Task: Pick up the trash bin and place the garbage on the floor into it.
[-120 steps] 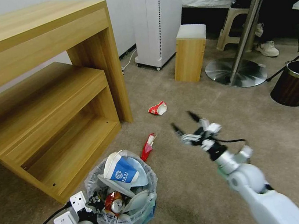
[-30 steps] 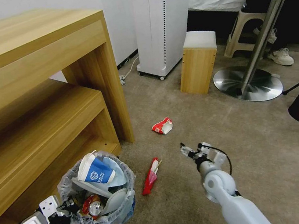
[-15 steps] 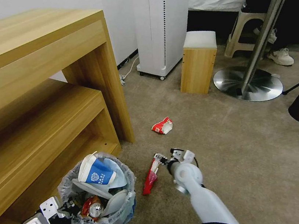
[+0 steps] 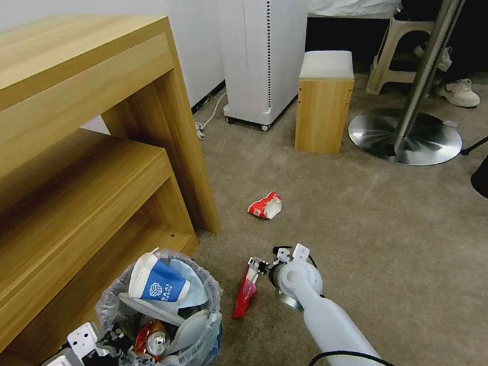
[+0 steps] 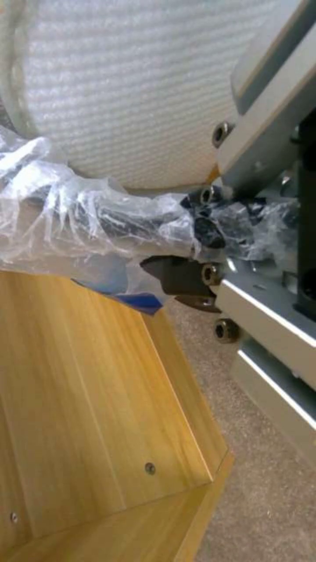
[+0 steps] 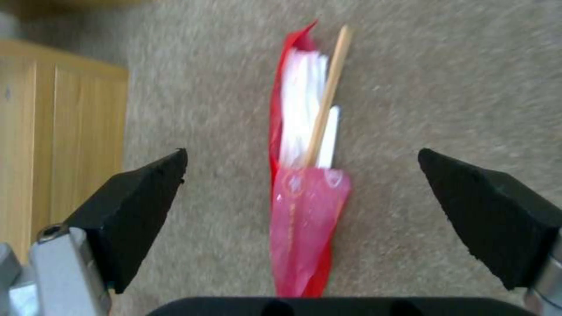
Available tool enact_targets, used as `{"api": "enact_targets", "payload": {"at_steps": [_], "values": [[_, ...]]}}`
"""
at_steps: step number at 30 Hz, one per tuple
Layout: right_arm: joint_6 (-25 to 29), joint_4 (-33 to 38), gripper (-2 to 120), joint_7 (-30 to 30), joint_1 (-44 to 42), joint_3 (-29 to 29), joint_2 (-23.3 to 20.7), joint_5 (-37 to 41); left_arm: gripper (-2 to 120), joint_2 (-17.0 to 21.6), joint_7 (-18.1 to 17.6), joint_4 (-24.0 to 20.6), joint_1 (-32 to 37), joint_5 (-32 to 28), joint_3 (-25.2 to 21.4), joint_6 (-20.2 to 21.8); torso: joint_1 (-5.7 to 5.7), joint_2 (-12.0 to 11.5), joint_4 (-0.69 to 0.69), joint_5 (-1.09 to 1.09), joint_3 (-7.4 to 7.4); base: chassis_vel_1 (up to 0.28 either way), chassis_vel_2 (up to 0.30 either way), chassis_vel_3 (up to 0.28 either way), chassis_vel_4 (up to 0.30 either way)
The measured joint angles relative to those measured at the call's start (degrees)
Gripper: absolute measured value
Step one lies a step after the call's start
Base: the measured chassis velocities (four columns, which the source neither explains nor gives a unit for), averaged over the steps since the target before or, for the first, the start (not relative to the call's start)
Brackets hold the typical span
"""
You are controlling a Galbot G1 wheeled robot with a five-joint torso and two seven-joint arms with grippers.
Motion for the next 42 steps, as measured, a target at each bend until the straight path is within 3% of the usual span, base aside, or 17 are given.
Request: {"api": "enact_targets", "payload": {"at_steps": [10,24,37,42], "values": [[-3.8,-3.6,100,-3.5,3.1,-11.4,-3.6,-1.8,1,-0.9,0.0,-0.4,1.4,2.0,-0.3,0.0,0.0,0.0,0.01,0.0,0.0,0.0,0.0,0.0,0.0],[-7.8,-9.0,100,-4.6,6.7,-11.4,-2.6,-2.2,1,-2.7,0.1,-1.7,3.1,4.4,0.1,-0.3,0.0,0.0,0.0,0.0,-0.01,0.0,0.0,0.0,0.0],[-7.1,-15.9,100,-8.5,8.9,-9.2,-0.6,-5.7,1,-3.6,0.5,-1.7,3.3,5.8,1.0,-0.8,0.0,0.0,0.0,0.0,0.0,0.0,0.0,0.0,0.0],[-6.4,-18.4,85,-9.6,10.1,-8.7,-0.1,-7.1,1,-3.6,0.5,-1.7,3.3,5.7,0.9,-0.8,0.0,0.0,0.01,0.0,-0.01,0.0,0.0,0.0,0.0]]}}
